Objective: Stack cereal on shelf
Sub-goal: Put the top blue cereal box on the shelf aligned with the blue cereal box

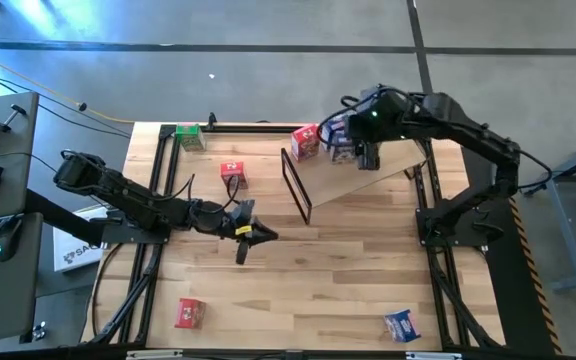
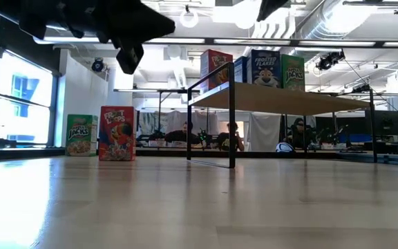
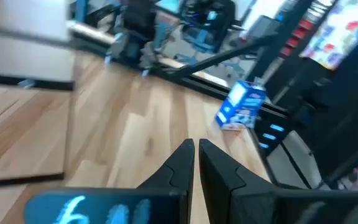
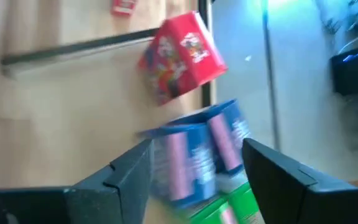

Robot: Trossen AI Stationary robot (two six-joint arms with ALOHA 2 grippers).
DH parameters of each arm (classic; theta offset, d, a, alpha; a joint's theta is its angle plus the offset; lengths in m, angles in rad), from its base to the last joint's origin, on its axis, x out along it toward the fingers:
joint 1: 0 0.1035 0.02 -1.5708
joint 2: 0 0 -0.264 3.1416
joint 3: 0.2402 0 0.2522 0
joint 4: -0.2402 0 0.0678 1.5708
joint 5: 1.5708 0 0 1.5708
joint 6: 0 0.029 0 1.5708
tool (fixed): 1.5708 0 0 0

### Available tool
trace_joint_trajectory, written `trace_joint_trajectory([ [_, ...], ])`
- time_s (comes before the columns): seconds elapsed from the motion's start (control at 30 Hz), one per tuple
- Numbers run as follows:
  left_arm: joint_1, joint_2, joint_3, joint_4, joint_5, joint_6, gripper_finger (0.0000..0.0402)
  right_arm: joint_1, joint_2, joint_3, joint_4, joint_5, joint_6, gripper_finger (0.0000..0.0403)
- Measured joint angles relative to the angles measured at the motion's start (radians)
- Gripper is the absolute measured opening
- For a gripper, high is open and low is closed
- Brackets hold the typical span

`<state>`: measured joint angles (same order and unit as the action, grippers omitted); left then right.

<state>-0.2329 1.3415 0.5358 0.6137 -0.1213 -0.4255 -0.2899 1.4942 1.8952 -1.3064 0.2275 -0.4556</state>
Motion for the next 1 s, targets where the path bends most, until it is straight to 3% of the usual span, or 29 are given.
trace_joint_trajectory([
  [0.13, 0.039, 0.0, 0.0, -0.036, 0.01, -0.02, 0.0016, 0.041, -0.008, -0.016, -0.121, -0.021, 0.198, 0.0163],
  [0.27, 0.071, 0.0, 0.0, -0.033, 0.058, 0.008, 0.0016, 0.078, -0.042, -0.163, -0.116, -0.005, 0.346, 0.0081],
  [0.4, 0.098, 0.0, 0.0, -0.033, 0.09, 0.033, 0.0016, 0.111, -0.079, -0.339, -0.055, 0.098, 0.442, 0.0013],
  [0.53, 0.127, 0.0, 0.0, -0.034, 0.104, 0.035, 0.0016, 0.112, -0.099, -0.461, 0.065, 0.13, 0.507, 0.0013],
  [0.7, 0.18, 0.0, 0.0, -0.037, 0.216, -0.006, 0.0016, 0.088, -0.102, -0.543, 0.183, 0.152, 0.527, 0.0016],
  [1.0, 0.233, -0.001, 0.0, -0.04, 0.278, 0.027, 0.0017, 0.055, -0.102, -0.563, 0.252, 0.216, 0.524, 0.0003],
])
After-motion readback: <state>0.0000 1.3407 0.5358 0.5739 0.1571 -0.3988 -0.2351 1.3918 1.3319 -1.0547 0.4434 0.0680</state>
